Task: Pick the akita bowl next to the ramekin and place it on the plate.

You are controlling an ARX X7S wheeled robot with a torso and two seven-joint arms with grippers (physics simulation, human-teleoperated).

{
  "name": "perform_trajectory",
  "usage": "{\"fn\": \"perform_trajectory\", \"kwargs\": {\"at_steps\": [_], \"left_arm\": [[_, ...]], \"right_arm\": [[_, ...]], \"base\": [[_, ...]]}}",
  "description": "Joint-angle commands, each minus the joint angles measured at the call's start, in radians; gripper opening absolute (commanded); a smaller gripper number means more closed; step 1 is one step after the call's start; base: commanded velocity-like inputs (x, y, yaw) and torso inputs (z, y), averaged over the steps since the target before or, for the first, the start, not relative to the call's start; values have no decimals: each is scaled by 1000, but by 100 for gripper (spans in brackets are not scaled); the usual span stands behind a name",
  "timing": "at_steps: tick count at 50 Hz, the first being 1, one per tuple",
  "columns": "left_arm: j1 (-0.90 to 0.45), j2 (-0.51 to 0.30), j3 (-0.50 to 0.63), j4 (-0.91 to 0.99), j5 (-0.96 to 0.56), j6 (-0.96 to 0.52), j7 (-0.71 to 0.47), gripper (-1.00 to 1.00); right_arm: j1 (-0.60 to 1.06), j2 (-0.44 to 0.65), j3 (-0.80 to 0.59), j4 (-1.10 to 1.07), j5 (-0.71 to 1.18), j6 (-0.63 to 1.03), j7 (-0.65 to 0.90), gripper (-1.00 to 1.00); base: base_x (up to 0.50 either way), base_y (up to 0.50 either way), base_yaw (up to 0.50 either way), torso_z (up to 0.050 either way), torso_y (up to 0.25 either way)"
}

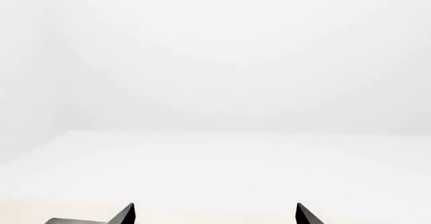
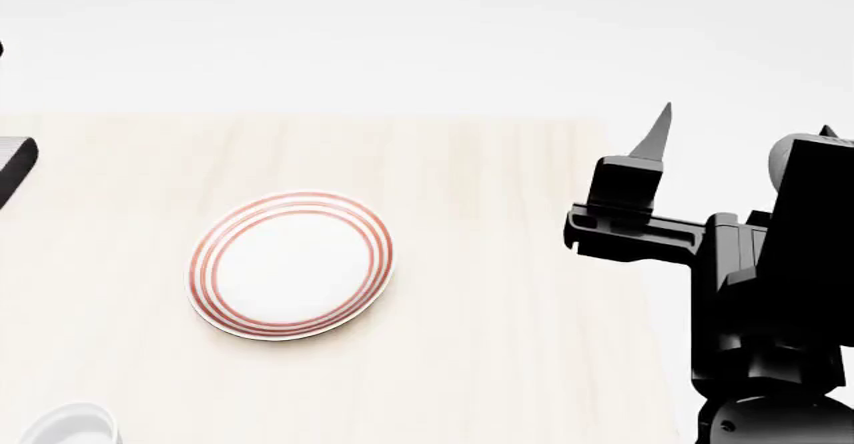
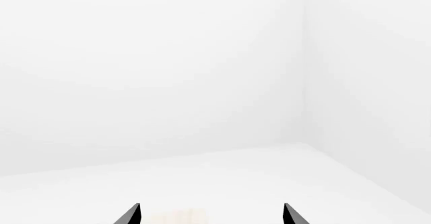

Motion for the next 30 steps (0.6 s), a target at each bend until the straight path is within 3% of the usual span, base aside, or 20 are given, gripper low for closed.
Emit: {"fn": "perform_trajectory", "kwargs": {"at_steps": [1,6,7,9,12,19,26,30], "left_arm": [[-210,-1,73,-333,54,39,-53,100],[-194,20,66,-448,137,23,-164,100],[-188,42,4,-450,134,19,-189,100],[-181,44,-14,-457,149,-15,-225,100],[-149,66,-97,-448,149,-10,-258,100],[-123,89,-175,-476,148,-26,-292,100],[-126,73,-187,-480,146,-60,-313,100],[-144,40,-119,-531,121,-85,-285,100]], "right_arm": [[3,-17,20,5,-12,-1,-15,100],[4,-16,21,7,-9,-2,-14,100],[4,-16,19,10,-11,-7,-15,100],[4,-16,19,10,-9,-5,-14,100],[6,-16,22,9,-5,0,-11,100],[6,-16,24,10,0,1,-8,100],[6,-15,24,9,5,2,-5,100],[2,-13,22,13,3,-8,-6,100]], "base": [[0,0,0,0,0],[0,0,0,0,0],[0,0,0,0,0],[0,0,0,0,0],[0,0,0,0,0],[0,0,0,0,0],[0,0,0,0,0],[0,0,0,0,0]]}}
